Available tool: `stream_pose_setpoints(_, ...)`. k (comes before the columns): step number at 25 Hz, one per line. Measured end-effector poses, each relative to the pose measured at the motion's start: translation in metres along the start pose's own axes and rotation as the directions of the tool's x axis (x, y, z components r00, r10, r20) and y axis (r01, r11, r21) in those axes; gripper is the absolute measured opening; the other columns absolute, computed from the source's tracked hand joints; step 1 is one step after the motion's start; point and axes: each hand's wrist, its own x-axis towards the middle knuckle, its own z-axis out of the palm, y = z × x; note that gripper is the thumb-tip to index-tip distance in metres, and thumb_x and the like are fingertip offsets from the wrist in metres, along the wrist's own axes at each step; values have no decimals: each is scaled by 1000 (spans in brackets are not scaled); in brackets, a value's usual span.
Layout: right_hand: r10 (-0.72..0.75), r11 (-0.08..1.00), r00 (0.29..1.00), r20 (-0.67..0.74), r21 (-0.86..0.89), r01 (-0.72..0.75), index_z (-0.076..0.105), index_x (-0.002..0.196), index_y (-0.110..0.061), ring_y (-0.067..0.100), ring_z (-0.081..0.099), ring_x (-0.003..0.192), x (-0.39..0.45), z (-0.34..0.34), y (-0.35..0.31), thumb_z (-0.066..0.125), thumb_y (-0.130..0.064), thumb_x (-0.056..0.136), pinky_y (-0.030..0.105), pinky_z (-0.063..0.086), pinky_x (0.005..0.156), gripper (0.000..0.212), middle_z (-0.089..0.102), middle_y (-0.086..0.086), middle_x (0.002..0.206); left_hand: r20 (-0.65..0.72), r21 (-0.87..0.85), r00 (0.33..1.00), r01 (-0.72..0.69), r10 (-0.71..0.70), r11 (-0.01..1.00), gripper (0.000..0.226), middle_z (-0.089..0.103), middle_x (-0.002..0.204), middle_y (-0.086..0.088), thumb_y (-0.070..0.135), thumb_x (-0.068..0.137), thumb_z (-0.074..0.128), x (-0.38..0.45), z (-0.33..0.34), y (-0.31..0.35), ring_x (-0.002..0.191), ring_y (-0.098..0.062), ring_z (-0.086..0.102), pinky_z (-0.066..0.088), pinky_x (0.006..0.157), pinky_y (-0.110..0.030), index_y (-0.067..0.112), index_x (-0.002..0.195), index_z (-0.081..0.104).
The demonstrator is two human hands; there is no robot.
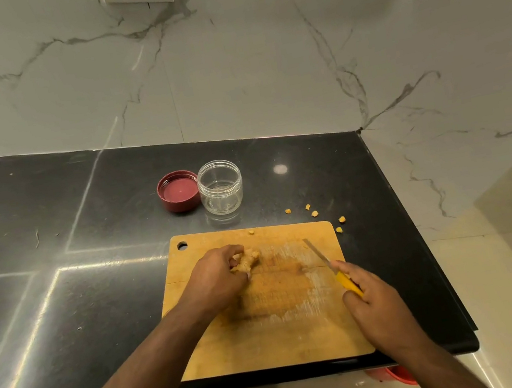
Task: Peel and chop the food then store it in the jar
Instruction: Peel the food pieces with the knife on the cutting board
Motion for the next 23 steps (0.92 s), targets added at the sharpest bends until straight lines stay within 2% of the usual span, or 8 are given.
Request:
stream_pose_setpoints(3, -13, 998, 999, 33, 56, 11, 44, 143, -41, -2, 48, 119, -6, 12, -7, 48, -19, 100, 22, 44, 99, 49, 49, -16, 138, 9, 15, 1000, 19, -19, 1000, 66, 61, 125, 6, 34, 88, 73, -4, 3, 0, 94, -6, 55, 50, 77, -20, 31, 147, 43)
stream_pose_setpoints(6, -24, 994, 998, 56, 103, 18, 39, 146, -41, 1, 44, 129, -12, 22, -21, 45, -22, 102, 35, 40, 112, 48, 44, -19, 144, 7, 60, 1000, 12, -13, 998, 70, 59, 128, 4, 40, 88, 72, -8, 5, 3, 92, -8, 54, 49, 76, -20, 30, 149, 40)
stream_pose_setpoints(8, -50, 995, 996, 74, 87, 43, 32, 149, -40, -2, 37, 131, -15, 27, -31, 42, -24, 104, 26, 34, 113, 49, 37, -24, 144, -12, 83, 1000, 9, -8, 997, 67, 59, 131, 3, 40, 89, 70, -9, 6, 5, 97, -9, 57, 53, 81, -23, 30, 149, 40)
stream_pose_setpoints(10, -77, 996, 993, 93, 57, 72, 27, 152, -39, -8, 30, 129, -18, 32, -40, 40, -25, 105, 13, 25, 107, 50, 30, -28, 140, -21, 96, 1000, 15, -14, 995, 64, 61, 131, 2, 39, 90, 68, -10, 6, 8, 103, -14, 61, 56, 85, -29, 30, 147, 41)
stream_pose_setpoints(14, -103, 995, 982, 158, 31, 99, 23, 152, -42, -21, 29, 118, -23, 44, -46, 39, -26, 105, -2, 20, 93, 52, 28, -31, 137, -33, 92, 999, 35, -32, 995, 60, 65, 124, -2, 36, 89, 65, -19, 7, 3, 101, -18, 63, 57, 81, -32, 28, 144, 42)
stream_pose_setpoints(16, -107, 994, 978, 179, 19, 105, 22, 152, -42, -27, 29, 112, -25, 49, -47, 40, -25, 105, -5, 22, 88, 52, 29, -31, 135, -28, 57, 999, 44, -42, 997, 60, 66, 123, -3, 36, 89, 64, -25, 8, -3, 102, -18, 64, 58, 83, -34, 29, 144, 41)
stream_pose_setpoints(20, -111, 994, 976, 187, 7, 112, 23, 152, -39, -19, 31, 113, -24, 53, -49, 40, -25, 105, -5, 23, 86, 52, 30, -29, 136, -27, 43, 1000, 11, -10, 999, 56, 63, 120, 2, 34, 91, 63, -24, 10, -9, 95, -14, 60, 52, 75, -26, 36, 143, 42)
stream_pose_setpoints(23, -106, 994, 978, 181, 20, 104, 24, 152, -39, -17, 32, 114, -21, 52, -48, 40, -26, 105, -4, 23, 88, 52, 30, -30, 134, -34, 69, 999, -15, 17, 998, 55, 56, 126, 2, 26, 94, 59, -22, 10, -11, 101, -14, 55, 47, 79, -24, 41, 145, 41)
